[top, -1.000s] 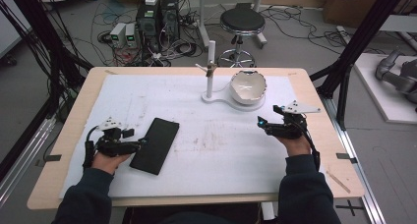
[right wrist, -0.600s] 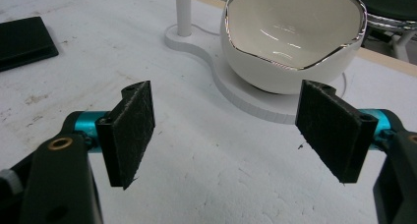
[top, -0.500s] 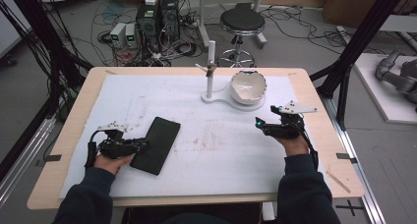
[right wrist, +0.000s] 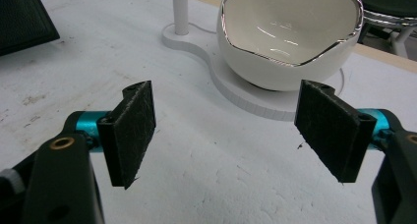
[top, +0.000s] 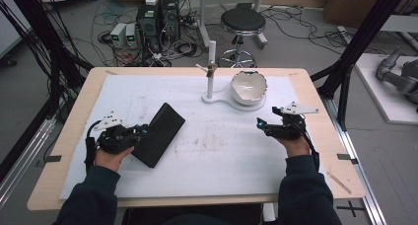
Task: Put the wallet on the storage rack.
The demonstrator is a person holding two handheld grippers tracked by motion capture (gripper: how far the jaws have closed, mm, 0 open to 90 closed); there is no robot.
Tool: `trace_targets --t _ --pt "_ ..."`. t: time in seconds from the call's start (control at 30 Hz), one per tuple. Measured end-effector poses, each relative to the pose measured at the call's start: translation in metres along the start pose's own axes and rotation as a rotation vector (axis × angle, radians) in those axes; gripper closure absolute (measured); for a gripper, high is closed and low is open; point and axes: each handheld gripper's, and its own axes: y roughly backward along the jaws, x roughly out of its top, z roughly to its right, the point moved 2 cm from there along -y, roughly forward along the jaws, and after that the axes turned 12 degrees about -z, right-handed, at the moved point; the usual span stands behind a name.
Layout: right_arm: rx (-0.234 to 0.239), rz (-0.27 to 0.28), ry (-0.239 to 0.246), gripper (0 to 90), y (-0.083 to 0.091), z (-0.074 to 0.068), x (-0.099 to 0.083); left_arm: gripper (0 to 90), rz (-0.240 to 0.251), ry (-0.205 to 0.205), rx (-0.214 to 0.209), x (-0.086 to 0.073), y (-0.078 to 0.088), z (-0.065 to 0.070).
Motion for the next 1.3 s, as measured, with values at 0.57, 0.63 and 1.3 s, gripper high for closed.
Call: trace_targets --t 0.57,0.63,1.3 --pt "0.001 -0.009 0.000 24.0 -0.001 0.000 -0.002 75.0 0.027 -0.042 -0.058 0.007 -0.020 0.020" --pt "-0.001 -0.011 -0.004 24.1 -0.001 0.000 -0.002 72.4 0.032 -0.038 -0.071 0.007 -0.020 0.020" --pt "0.017 -0.017 -0.022 24.7 -0.003 0.001 -0.004 60.8 0.062 -0.003 -0.106 -0.005 -0.019 0.006"
